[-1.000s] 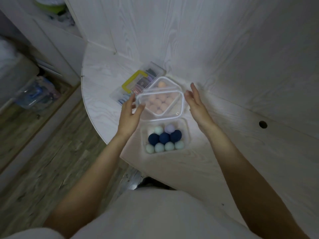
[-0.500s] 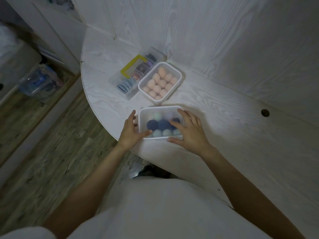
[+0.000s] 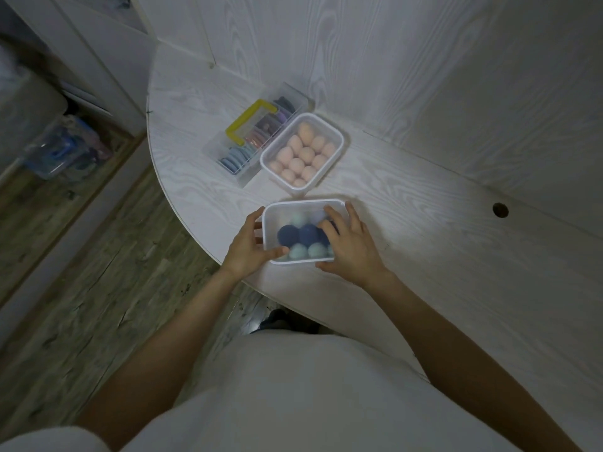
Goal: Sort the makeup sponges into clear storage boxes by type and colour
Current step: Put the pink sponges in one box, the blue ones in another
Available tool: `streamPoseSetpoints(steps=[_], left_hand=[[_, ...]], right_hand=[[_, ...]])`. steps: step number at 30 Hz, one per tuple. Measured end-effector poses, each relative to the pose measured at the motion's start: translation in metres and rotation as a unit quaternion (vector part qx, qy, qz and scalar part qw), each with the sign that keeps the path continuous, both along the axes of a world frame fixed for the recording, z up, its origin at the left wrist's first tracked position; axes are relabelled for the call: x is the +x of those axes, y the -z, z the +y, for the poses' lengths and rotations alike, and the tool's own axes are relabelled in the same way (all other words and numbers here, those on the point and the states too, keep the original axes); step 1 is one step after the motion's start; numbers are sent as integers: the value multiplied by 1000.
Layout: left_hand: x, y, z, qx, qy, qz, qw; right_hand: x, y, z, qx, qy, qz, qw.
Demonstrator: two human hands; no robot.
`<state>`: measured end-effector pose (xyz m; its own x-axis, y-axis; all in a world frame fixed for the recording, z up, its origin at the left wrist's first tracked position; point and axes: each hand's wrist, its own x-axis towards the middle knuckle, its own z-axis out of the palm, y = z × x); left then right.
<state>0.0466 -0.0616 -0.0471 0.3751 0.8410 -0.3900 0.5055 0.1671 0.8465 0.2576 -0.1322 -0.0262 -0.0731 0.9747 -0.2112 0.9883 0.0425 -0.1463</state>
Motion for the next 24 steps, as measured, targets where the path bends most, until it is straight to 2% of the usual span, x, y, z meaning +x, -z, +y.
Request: streamPoseSetpoints(steps=[5, 7, 9, 11, 13, 14, 17, 21, 24], left_hand=[[0, -5, 5, -7, 11, 2, 1000], [2, -8, 9, -16, 8, -2, 1000], [3, -9, 13, -24, -17, 0, 1000], [4, -9, 16, -10, -26, 19, 999], [5, -8, 17, 1, -11, 39, 999], [5, -8, 17, 6, -5, 44, 999], [8, -18, 16, 47, -25, 33, 998], [13, -52, 28, 107, -72, -66, 989], [25, -63, 50, 91, -141, -134, 977]], right_hand=[[2, 9, -5, 31, 12, 65, 997], [5, 15, -10, 39, 48, 141, 988], [6, 15, -16, 35, 145, 265, 953], [5, 13, -19, 23, 260, 370, 892], [7, 10, -19, 21, 342, 431, 835], [8, 8, -18, 20, 370, 440, 818], [13, -7, -17, 64, 404, 432, 804], [24, -41, 11, 157, 399, 481, 765], [32, -61, 62, 161, 384, 500, 759]])
